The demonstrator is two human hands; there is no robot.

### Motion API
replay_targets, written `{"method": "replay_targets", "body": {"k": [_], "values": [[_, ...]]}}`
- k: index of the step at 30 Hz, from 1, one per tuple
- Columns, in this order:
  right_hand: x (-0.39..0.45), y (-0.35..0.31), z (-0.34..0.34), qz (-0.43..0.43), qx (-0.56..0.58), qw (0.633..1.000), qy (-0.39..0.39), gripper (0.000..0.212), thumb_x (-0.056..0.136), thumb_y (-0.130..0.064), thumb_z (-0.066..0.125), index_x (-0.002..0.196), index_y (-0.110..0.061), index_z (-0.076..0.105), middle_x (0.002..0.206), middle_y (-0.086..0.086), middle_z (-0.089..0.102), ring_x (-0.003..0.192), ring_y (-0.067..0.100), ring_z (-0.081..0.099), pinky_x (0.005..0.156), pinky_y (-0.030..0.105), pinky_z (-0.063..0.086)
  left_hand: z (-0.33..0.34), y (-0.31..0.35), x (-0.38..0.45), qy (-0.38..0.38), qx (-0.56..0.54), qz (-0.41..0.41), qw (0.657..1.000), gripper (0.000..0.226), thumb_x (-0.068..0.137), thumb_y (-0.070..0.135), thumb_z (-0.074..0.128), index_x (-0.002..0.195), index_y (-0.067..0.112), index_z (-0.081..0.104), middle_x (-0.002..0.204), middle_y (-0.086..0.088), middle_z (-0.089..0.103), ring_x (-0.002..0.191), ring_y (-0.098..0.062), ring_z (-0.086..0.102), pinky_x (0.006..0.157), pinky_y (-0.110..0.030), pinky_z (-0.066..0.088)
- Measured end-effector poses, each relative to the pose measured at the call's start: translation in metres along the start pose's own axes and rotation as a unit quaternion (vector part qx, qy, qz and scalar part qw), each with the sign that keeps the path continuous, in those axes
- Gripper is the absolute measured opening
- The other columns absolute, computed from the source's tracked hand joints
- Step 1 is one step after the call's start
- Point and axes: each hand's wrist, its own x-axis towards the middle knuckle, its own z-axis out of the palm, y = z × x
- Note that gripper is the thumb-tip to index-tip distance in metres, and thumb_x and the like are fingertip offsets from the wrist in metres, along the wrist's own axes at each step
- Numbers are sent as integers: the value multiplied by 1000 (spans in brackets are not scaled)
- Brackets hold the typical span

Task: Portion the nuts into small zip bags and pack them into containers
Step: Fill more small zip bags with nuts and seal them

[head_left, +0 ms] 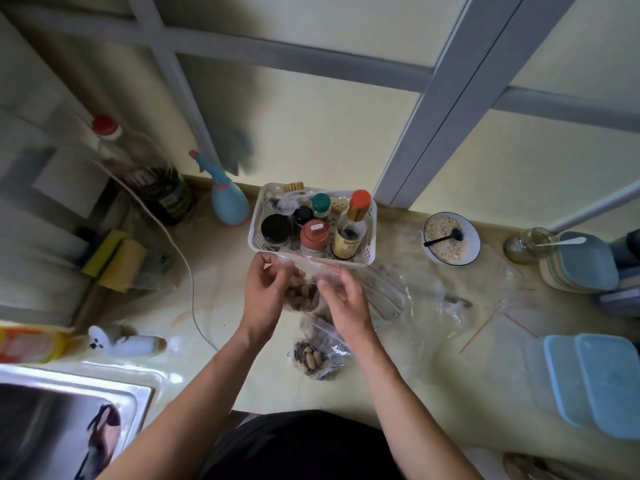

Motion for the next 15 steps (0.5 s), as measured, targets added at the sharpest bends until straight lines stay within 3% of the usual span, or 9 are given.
{"method": "replay_targets", "body": {"k": [4,7,11,13,15], "values": [[-12,-8,5,-80,59,995,24,9,101,-13,63,100,-16,71,97,-1,75,97,15,70,89,30,53,-12,6,-3,0,1,16,1000,21,99,15,61,107,-5,60,68,-8,67,62,-18,64,63,-23,53],[-23,-12,5,-94,51,994,21,14,103,-13,58,103,-10,72,100,2,76,101,19,69,92,25,52,-18,6,-10,-2,8,32,999,24,102,18,57,104,-6,58,66,-7,61,58,-16,60,59,-25,52],[-37,-8,13,-105,-59,992,42,26,107,-14,49,93,-11,70,95,-2,76,95,11,69,86,20,50,-22,0,-28,14,87,67,994,25,107,25,46,101,1,49,77,1,71,69,-16,64,63,-31,51],[-42,-1,24,-91,-94,989,75,33,108,-24,43,88,-15,68,88,-7,76,88,6,68,81,21,49,-21,-5,-38,33,149,75,985,25,109,29,39,99,7,46,75,8,71,66,-13,64,62,-36,52],[-47,6,37,-66,-101,985,127,42,105,-38,37,87,-11,64,81,-1,73,80,12,66,76,26,49,-19,-12,-46,61,190,72,977,24,109,33,36,98,14,44,67,2,71,60,-12,66,61,-35,54]]}}
